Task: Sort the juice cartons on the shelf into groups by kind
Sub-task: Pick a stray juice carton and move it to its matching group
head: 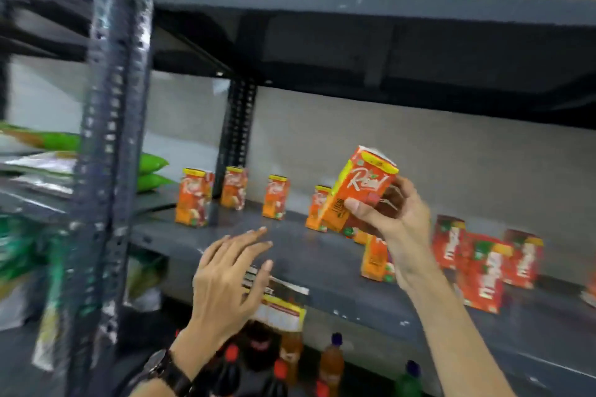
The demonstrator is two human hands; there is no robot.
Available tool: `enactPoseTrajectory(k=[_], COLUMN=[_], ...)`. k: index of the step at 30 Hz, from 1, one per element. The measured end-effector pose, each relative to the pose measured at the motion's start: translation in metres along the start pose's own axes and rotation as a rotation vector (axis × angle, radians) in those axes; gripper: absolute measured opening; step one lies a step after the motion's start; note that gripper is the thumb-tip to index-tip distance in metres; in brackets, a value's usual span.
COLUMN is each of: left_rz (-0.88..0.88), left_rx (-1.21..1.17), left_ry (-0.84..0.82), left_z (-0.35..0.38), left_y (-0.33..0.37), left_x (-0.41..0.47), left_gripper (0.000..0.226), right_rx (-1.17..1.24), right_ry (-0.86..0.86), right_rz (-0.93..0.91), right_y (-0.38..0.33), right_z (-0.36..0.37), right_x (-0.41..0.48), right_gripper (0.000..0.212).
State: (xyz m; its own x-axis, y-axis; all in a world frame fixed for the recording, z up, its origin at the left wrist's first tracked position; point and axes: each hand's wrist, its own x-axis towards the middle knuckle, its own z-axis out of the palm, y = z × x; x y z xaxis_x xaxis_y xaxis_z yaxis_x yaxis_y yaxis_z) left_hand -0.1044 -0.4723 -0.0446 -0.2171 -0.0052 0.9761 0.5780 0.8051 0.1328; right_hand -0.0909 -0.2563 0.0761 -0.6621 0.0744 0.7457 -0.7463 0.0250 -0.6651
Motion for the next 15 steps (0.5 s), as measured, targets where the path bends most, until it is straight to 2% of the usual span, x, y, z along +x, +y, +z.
enactPoseTrajectory(k=[3,6,10,15], left_rz=[-0.099,-0.076,-0.045,-0.029], left_rx=[0.059,0.071,0.054,0.065], left_ry=[0.011,-0.04,-0.045,-0.008], left_z=[-0.007,-0.006,0.0,0.003], left_y=[-0.04,-0.059,-0.067,-0.069], left_x=[-0.01,-0.019,-0.023,-0.023], left_gripper=[0.035,0.038,0.031,0.031], right_rx=[-0.107,-0.226,-0.35,-0.316], right_ry=[-0.076,-0.142,-0.215,-0.279], right_rz=[0.035,0.091,0.186,0.317], right_y=[0.028,0.062,0.093,0.1], right_z=[0.062,0.101,0.114,0.11], right_x=[0.019,0.032,0.035,0.039], right_gripper=[0.051,0.054,0.057,0.055])
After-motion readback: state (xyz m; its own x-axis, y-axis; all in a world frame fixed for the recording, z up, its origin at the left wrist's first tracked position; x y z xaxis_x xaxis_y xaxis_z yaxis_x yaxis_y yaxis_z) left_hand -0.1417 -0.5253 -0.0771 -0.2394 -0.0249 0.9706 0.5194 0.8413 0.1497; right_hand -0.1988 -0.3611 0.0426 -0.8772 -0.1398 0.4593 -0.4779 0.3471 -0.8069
